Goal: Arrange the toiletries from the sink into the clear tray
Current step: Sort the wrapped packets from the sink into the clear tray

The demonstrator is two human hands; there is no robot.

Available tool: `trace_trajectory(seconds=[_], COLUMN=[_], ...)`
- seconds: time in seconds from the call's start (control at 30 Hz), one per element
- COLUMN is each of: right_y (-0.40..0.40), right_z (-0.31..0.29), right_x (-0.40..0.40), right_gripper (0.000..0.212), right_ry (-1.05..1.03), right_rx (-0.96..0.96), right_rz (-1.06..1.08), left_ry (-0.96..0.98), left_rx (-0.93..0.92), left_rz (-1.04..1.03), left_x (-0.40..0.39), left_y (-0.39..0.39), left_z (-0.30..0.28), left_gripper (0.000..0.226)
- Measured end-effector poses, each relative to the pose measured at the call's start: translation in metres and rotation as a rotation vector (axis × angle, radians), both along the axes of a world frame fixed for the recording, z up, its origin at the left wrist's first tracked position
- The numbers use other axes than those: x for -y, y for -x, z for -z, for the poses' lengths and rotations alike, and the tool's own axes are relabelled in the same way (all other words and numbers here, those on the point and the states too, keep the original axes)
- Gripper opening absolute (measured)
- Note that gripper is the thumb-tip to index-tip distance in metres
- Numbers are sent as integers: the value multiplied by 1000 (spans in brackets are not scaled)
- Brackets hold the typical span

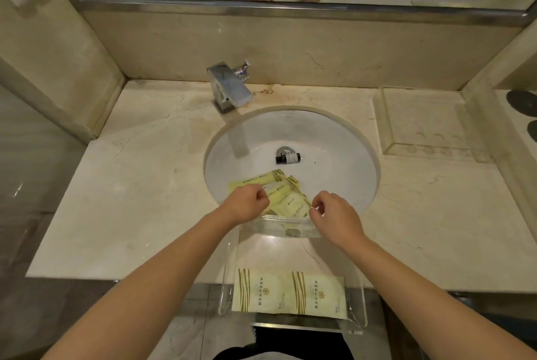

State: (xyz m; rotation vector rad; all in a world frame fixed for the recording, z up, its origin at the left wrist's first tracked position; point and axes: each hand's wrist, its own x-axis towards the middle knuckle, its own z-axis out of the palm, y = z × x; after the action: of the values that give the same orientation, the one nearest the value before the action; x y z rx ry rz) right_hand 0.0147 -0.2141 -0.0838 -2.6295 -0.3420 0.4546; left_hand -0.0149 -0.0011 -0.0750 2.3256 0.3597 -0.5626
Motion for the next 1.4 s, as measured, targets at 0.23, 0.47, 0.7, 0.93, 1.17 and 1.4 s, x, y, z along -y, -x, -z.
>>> trace_trajectory(seconds=[0.23, 0.47, 0.7, 0.93, 1.17, 1.4], right_y=[-37, -60, -63, -64, -64, -53], right_z=[22, 37, 52, 57, 39, 20], right_x=[-17, -34, -48, -56, -52, -41], right_gripper=[38, 70, 82, 39, 12, 24], right_ry=[143, 94, 32, -341, -575, -607], right_rx=[-447, -711, -752, -810, -713, -585], right_rz=[1, -98, -105, 257, 550, 410], left_ry=[106, 192, 359, 273, 553, 412], left_rx=[-265, -347, -299, -10, -26, 28], left_rz=[7, -89, -324, -245, -336, -445], left_x=[16, 25, 29, 35, 33, 21], left_y=[-38, -54, -61, -63, -62, -62], left_z=[27, 51, 69, 54, 35, 28], left_gripper=[31, 37, 22, 12, 15, 27])
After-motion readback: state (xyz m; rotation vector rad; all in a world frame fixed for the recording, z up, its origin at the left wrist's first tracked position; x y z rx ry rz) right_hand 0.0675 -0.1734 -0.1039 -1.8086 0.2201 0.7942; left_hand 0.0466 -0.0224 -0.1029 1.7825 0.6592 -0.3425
